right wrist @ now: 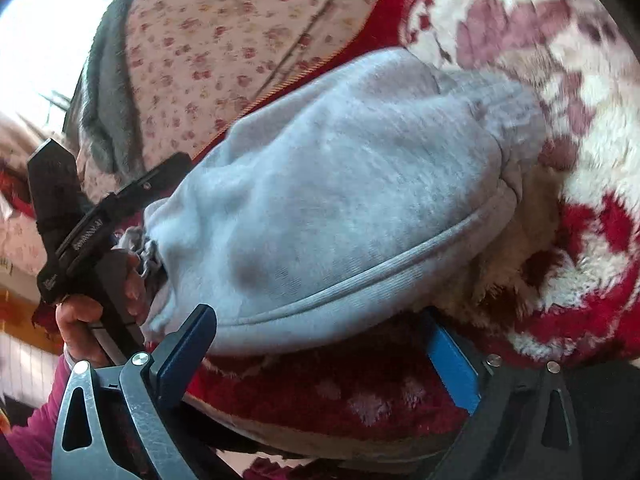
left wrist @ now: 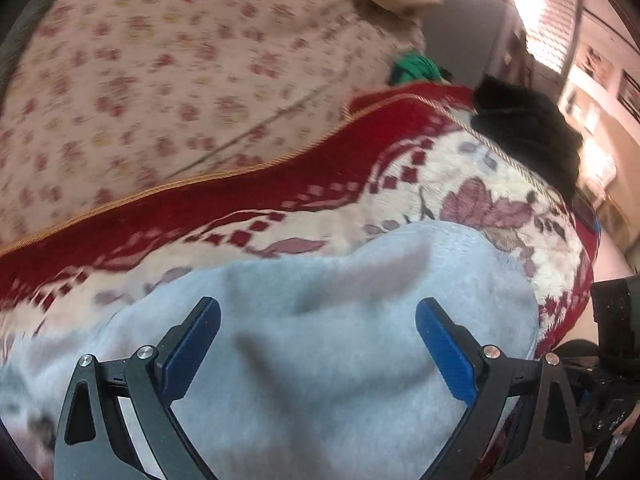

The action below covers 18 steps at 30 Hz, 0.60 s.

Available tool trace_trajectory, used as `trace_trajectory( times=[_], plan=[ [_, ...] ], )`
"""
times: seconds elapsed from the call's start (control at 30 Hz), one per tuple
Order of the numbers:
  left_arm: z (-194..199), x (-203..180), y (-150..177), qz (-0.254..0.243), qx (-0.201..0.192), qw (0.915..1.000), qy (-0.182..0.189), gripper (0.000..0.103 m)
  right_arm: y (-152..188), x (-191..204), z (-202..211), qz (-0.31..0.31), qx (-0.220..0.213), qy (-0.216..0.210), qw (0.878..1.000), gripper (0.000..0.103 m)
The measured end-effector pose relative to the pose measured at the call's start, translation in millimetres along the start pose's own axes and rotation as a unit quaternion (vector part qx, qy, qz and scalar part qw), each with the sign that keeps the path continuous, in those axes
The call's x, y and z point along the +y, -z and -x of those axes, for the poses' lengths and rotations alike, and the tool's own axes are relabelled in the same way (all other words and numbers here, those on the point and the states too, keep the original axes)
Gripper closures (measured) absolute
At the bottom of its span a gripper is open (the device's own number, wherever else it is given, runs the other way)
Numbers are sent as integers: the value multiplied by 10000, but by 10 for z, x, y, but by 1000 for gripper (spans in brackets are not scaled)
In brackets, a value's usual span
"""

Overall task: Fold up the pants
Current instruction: 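Press the folded sweatpants flat with both open grippers, then grasp the folded edge of the sweatpants with the left gripper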

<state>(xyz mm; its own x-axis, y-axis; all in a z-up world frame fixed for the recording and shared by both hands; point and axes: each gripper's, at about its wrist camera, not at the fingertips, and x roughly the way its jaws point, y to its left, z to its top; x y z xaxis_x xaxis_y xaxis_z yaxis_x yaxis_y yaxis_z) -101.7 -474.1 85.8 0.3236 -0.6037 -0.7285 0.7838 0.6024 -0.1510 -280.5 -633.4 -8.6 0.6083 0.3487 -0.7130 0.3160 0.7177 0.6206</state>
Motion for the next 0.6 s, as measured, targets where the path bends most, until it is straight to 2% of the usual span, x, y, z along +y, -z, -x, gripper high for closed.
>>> trace_trajectory(
  times=[0.2, 0.37, 0.53, 0.6],
  plan=[
    [-389, -129, -234, -399, 495, 9973, 373, 5, -110, -107, -110, -351, -308, -243, 9986, 0],
    [-759, -170, -368, -601, 858, 9942, 248, 5, -121, -169, -93, -439, -568, -420, 9965, 0],
    [-1113, -210, -449, -679, 1340, 9872, 538, 5, -105, -133, -60, -342, -736, -615, 9948, 0],
    [-1210, -250, -455, -771, 1457, 9839, 684, 5, -118, -116, -35, -322, -828, -762, 9931, 6]
  ],
)
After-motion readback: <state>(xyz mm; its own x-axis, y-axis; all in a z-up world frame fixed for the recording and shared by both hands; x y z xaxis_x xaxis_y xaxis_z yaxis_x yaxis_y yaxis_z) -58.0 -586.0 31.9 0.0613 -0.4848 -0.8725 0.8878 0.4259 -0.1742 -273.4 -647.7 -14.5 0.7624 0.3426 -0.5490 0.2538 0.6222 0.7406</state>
